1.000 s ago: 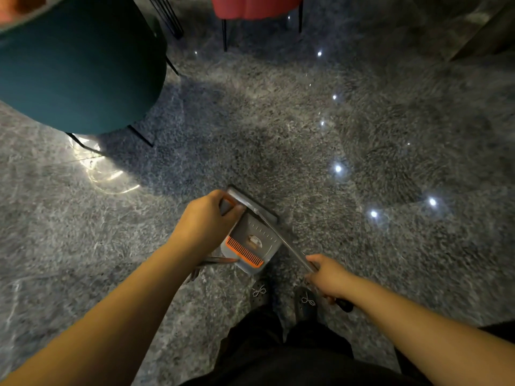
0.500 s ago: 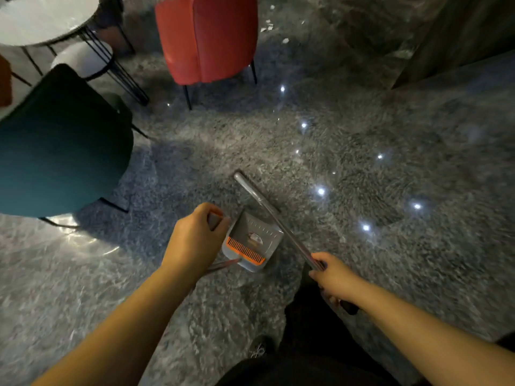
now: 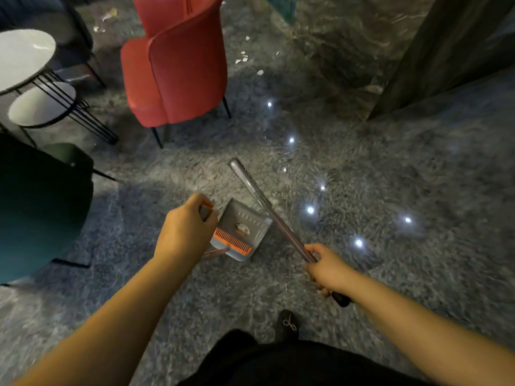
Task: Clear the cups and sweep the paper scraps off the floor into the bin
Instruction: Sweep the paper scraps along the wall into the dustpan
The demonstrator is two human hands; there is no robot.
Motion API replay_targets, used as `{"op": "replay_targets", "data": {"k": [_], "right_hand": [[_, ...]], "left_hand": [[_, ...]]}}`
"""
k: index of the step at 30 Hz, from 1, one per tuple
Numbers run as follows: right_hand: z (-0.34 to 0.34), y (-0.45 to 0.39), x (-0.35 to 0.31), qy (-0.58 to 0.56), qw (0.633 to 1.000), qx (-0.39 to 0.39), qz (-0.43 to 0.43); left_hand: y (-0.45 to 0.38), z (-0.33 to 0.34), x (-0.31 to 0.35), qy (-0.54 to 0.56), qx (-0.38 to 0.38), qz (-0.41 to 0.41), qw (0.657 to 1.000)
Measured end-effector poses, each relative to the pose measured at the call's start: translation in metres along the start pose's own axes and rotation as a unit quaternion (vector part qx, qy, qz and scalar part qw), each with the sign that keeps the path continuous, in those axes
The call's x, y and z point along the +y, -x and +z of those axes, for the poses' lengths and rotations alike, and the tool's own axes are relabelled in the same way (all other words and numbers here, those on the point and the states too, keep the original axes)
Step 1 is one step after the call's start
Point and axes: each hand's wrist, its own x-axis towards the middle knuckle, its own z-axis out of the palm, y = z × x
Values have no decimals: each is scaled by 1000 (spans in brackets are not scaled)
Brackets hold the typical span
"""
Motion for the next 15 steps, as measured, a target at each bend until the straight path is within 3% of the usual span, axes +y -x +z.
{"op": "replay_targets", "data": {"k": [15], "right_hand": [[-114, -143, -125, -56, 996, 71, 14]], "left_hand": [[-223, 31, 82, 52, -37, 12, 998]]}}
